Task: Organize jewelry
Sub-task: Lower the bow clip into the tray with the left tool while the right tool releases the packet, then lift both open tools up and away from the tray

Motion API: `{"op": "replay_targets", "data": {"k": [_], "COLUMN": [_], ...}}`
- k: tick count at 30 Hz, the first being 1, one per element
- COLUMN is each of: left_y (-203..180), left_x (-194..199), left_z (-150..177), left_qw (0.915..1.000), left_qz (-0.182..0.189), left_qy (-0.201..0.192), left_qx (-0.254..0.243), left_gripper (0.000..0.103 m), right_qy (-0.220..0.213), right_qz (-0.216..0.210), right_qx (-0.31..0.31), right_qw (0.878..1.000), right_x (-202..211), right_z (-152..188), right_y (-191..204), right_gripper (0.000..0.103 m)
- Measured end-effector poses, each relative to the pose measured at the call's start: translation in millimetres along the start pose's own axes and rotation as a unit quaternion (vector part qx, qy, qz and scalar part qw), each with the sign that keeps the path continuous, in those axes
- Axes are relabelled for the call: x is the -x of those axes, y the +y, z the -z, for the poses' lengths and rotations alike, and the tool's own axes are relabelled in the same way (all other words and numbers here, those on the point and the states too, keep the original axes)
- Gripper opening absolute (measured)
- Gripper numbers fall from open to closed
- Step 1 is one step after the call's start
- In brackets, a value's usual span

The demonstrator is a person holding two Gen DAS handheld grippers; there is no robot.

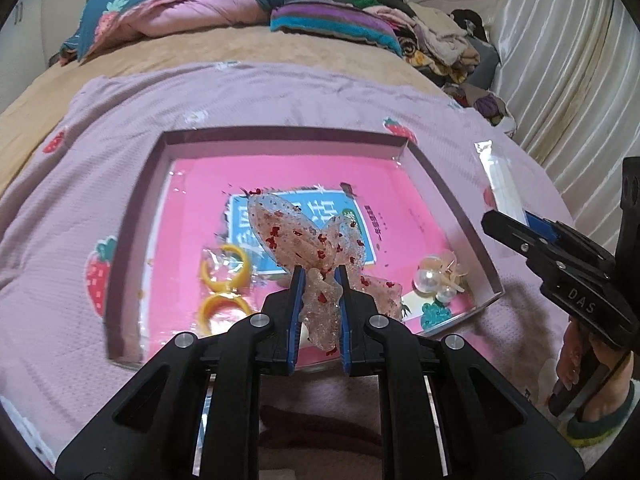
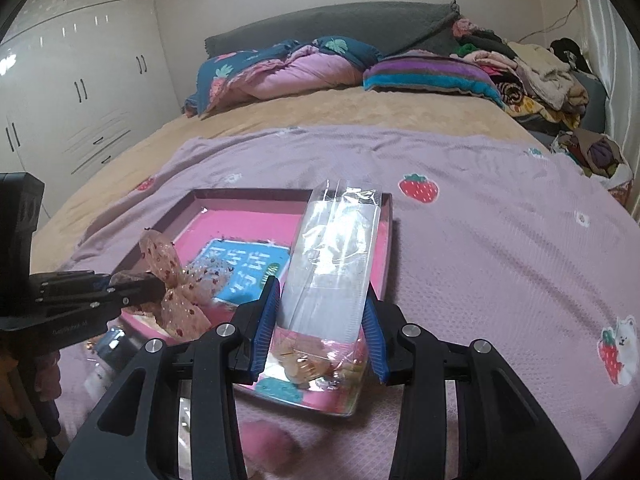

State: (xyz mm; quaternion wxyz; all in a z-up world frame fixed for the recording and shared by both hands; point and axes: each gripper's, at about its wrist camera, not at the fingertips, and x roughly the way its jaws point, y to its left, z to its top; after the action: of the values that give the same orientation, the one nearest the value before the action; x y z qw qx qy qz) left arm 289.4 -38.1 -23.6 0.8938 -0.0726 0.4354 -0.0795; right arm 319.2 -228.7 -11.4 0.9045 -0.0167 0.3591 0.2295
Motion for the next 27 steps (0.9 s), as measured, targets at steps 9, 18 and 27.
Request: {"op": "replay_targets", "data": {"k": [9, 18, 27], "left_y": [-7, 0, 8], "left_x": [-11, 4, 22], "left_z": [4, 8, 12], "left_qw": [0.9999, 0.9999, 0.9996], "left_qz": [-0.005, -0.017, -0.019], "left_qy": [0.009, -0.003, -0.016], "left_qx": [-0.008, -0.004, 0.013], "left_gripper": [0.033, 0.057, 0.071], "right_qy": [0.026, 0.035, 0.020], "right_qz": [-0.001, 0.004, 0.000], "right_qx": [0.010, 0.016, -0.005], "right_qw": [1.000, 0.999, 1.000], "right_x": [-25, -35, -19], "right_z": [4, 7, 5], "right_y": [-6, -6, -10], "right_gripper": [0.037, 0.033, 0.061]}}
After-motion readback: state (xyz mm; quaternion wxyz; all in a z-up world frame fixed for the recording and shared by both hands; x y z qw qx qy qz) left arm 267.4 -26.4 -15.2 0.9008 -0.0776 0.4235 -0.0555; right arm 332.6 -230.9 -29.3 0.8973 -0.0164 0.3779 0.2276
